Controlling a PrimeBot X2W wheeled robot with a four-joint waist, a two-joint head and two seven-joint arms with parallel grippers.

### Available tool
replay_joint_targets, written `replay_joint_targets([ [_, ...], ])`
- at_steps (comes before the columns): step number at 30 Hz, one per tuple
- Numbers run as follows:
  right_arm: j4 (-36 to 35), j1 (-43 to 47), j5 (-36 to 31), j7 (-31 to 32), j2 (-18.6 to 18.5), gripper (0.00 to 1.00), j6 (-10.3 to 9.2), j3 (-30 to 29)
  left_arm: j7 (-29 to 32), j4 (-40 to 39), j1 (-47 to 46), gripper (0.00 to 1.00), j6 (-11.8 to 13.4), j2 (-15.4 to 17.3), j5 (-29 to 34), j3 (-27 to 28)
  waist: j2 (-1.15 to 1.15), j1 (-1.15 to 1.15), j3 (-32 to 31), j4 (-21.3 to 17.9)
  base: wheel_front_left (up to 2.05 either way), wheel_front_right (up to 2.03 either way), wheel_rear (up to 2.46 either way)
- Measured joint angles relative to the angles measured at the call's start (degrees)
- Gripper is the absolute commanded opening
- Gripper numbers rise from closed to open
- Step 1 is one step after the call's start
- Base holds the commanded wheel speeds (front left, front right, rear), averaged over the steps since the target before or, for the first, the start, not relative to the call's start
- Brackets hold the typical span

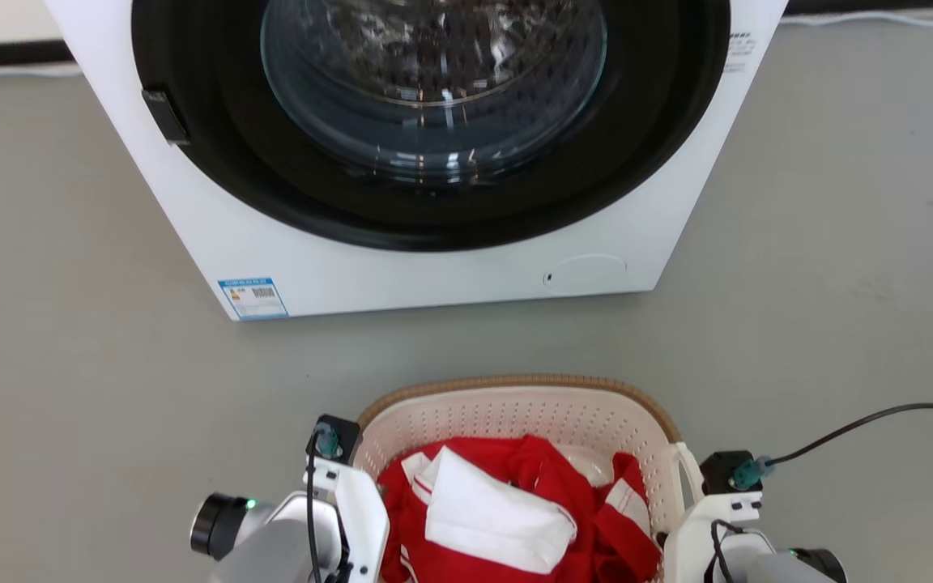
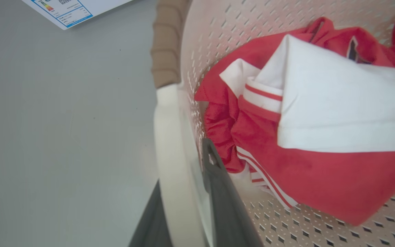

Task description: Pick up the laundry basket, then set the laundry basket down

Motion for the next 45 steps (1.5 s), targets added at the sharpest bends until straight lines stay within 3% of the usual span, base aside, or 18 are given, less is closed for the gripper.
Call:
replay_joint_targets([
  [15, -1.07, 3.21, 5.9, 4.3, -0.55, 0.0, -0.08, 6.73, 4.0, -1.21, 3.48, 0.0, -1.48, 0.93, -3.47, -3.9, 0.0, 0.0, -5.92, -1.52, 0.0, 0.0, 0.0],
  [45, -0.96, 2.76, 12.13, 4.12, -0.76, 0.0, -0.52, 13.13, 4.3, -1.0, 3.59, 0.0, -1.49, 1.2, -6.44, -6.97, 0.0, 0.0, -4.97, -2.0, 0.0, 0.0, 0.0],
])
